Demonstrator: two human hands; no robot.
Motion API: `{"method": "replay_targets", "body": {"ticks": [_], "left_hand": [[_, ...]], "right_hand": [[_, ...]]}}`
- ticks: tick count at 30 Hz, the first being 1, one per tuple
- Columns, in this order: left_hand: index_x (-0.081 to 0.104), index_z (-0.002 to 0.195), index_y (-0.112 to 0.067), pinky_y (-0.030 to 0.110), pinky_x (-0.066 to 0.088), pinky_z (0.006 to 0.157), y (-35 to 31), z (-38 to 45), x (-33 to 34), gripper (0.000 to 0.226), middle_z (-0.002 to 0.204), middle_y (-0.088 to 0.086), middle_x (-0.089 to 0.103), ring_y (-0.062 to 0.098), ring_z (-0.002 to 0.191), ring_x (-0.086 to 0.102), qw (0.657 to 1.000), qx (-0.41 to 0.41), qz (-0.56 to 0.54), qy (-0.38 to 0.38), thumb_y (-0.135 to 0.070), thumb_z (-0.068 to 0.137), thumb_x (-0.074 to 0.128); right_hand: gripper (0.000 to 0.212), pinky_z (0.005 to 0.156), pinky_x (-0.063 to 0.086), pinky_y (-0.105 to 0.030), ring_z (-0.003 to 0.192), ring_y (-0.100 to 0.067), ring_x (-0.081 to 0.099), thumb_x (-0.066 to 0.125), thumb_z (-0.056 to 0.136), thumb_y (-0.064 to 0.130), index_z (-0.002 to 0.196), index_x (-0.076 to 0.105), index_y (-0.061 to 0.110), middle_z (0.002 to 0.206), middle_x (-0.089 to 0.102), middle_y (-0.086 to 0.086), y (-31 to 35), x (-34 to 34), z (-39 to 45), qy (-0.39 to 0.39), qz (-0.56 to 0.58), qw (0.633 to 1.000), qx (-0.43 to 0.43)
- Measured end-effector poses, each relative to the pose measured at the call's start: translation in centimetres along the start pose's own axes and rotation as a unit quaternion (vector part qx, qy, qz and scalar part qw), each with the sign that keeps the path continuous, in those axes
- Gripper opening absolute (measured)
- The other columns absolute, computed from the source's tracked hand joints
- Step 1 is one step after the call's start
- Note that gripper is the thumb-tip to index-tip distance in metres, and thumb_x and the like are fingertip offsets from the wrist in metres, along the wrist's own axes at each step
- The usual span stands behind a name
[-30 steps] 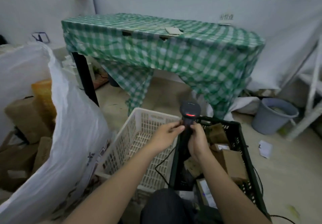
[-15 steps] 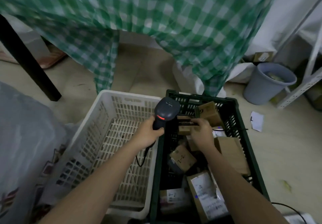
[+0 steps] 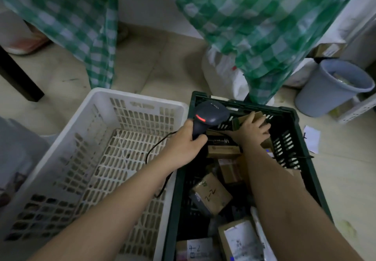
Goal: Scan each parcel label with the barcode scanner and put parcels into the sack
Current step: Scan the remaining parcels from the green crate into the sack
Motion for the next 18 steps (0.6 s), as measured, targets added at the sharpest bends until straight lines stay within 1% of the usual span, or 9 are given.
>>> {"method": "replay_targets", "body": {"ticks": [2,3,5,6,8,9,11,14,18], "left_hand": [[0.047,0.115,-0.018,0.033,0.042,0.086,0.0,0.0,-0.3,0.026,0.099,-0.002,0.057,0.019,0.099,0.055,1.000,0.011,-0.021,-0.001,-0.026,0.091,0.052],[0.047,0.115,-0.018,0.032,0.042,0.083,0.1,0.0,-0.4,0.024,0.095,-0.004,0.056,0.017,0.096,0.055,1.000,0.012,-0.026,-0.003,-0.023,0.092,0.052],[0.048,0.117,-0.019,0.030,0.041,0.078,0.3,-0.1,-0.4,0.026,0.092,-0.007,0.056,0.015,0.091,0.055,0.999,0.011,-0.031,-0.010,-0.021,0.093,0.053],[0.048,0.119,-0.020,0.030,0.042,0.079,0.4,-0.1,-0.5,0.029,0.093,-0.008,0.057,0.015,0.092,0.056,0.999,0.010,-0.036,-0.016,-0.024,0.091,0.054],[0.048,0.121,-0.024,0.031,0.043,0.083,0.6,-0.4,-0.6,0.037,0.096,-0.008,0.060,0.015,0.094,0.058,0.999,0.009,-0.048,-0.022,-0.032,0.085,0.055],[0.049,0.119,-0.026,0.031,0.044,0.082,0.6,-0.6,-0.6,0.036,0.094,-0.009,0.060,0.014,0.093,0.058,0.998,0.006,-0.055,-0.022,-0.033,0.084,0.054],[0.049,0.113,-0.025,0.029,0.043,0.079,0.7,-1.4,-0.7,0.026,0.090,-0.009,0.058,0.013,0.088,0.056,0.998,-0.007,-0.059,-0.024,-0.027,0.088,0.056],[0.050,0.109,-0.019,0.031,0.041,0.075,0.3,-3.4,-1.8,0.019,0.087,0.001,0.057,0.018,0.082,0.056,0.997,-0.028,-0.056,-0.041,-0.022,0.091,0.056],[0.049,0.103,-0.017,0.024,0.035,0.061,-1.6,-7.7,-4.7,0.010,0.075,-0.004,0.048,0.011,0.070,0.048,0.995,-0.043,-0.054,-0.078,-0.013,0.095,0.052]], "right_hand": [[0.128,0.111,0.025,-0.057,0.145,-0.043,0.004,0.075,0.071,0.062,0.154,-0.011,0.016,0.160,-0.007,-0.020,-0.4,1.1,0.5,-0.019,-0.012,1.000,0.007],[0.128,0.109,0.029,-0.056,0.144,-0.042,0.007,0.078,0.072,0.057,0.153,-0.012,0.015,0.159,-0.004,-0.021,-0.6,1.4,0.6,-0.039,-0.012,0.999,0.006],[0.126,0.105,0.035,-0.053,0.140,-0.041,0.018,0.083,0.070,0.046,0.154,-0.006,0.015,0.156,0.008,-0.021,-1.1,1.3,0.4,-0.087,0.015,0.996,-0.006],[0.126,0.104,0.036,-0.053,0.137,-0.041,0.022,0.085,0.067,0.041,0.154,-0.002,0.014,0.154,0.012,-0.021,-1.4,1.2,0.1,-0.104,0.042,0.994,-0.014],[0.126,0.106,0.034,-0.054,0.135,-0.042,0.023,0.087,0.064,0.036,0.154,0.002,0.013,0.153,0.017,-0.019,-2.2,0.7,-0.8,-0.121,0.112,0.986,-0.022],[0.125,0.108,0.032,-0.053,0.135,-0.042,0.022,0.088,0.064,0.035,0.154,0.004,0.012,0.153,0.017,-0.019,-2.7,0.2,-1.3,-0.131,0.146,0.980,-0.023],[0.123,0.112,0.026,-0.051,0.138,-0.042,0.019,0.087,0.065,0.035,0.154,0.006,0.011,0.155,0.018,-0.018,-3.4,-1.3,-2.9,-0.151,0.205,0.966,-0.033],[0.117,0.114,0.022,-0.048,0.141,-0.037,0.015,0.085,0.068,0.039,0.154,0.010,0.011,0.156,0.016,-0.015,-3.3,-4.3,-6.8,-0.180,0.273,0.942,-0.068],[0.115,0.112,0.024,-0.048,0.141,-0.033,0.014,0.084,0.069,0.038,0.155,0.011,0.016,0.156,0.013,-0.013,-1.5,-8.3,-14.1,-0.193,0.377,0.897,-0.128]]}}
Point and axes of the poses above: each hand's wrist, its own z-axis towards the middle knuckle, its own x-axis out of the palm, y = z × x, the point moved 5 cm from there along z, towards the middle knuckle
